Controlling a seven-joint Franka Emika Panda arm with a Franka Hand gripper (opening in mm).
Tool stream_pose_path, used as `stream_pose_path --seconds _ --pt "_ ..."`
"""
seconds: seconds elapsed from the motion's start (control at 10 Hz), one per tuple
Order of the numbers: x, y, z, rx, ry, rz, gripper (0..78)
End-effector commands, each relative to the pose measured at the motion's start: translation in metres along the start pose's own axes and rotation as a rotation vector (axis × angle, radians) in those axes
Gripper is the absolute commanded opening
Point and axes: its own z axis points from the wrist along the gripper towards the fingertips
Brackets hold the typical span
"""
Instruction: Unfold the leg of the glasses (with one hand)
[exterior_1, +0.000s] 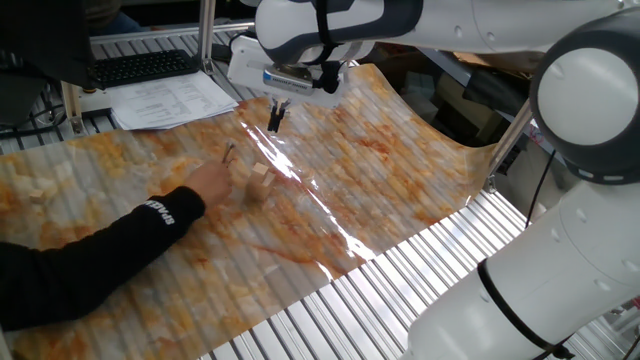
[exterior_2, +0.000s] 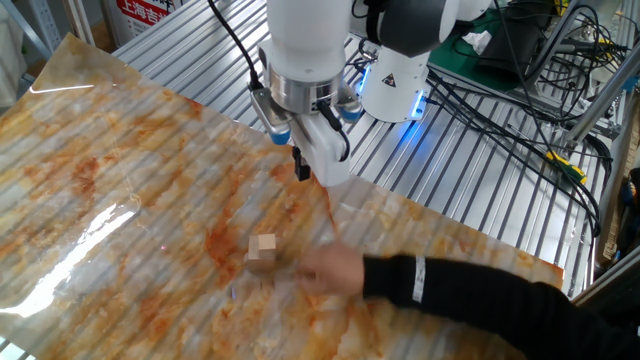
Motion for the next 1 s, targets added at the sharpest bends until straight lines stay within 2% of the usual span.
stream_pose_path --seconds 0.1,0.4,0.7,0.8,1.0 --pt "0.004 0.006 0.004 0.014 0.022 0.022 0.0" --pt "0.006 0.019 0.015 0.023 0.024 0.044 0.0" --pt "0.005 0.029 0.031 0.041 0.009 0.057 0.0" --pt "0.004 0.030 0.032 0.041 0.009 0.058 0.0" --pt "-0.002 0.036 0.038 0.053 0.000 0.065 0.0"
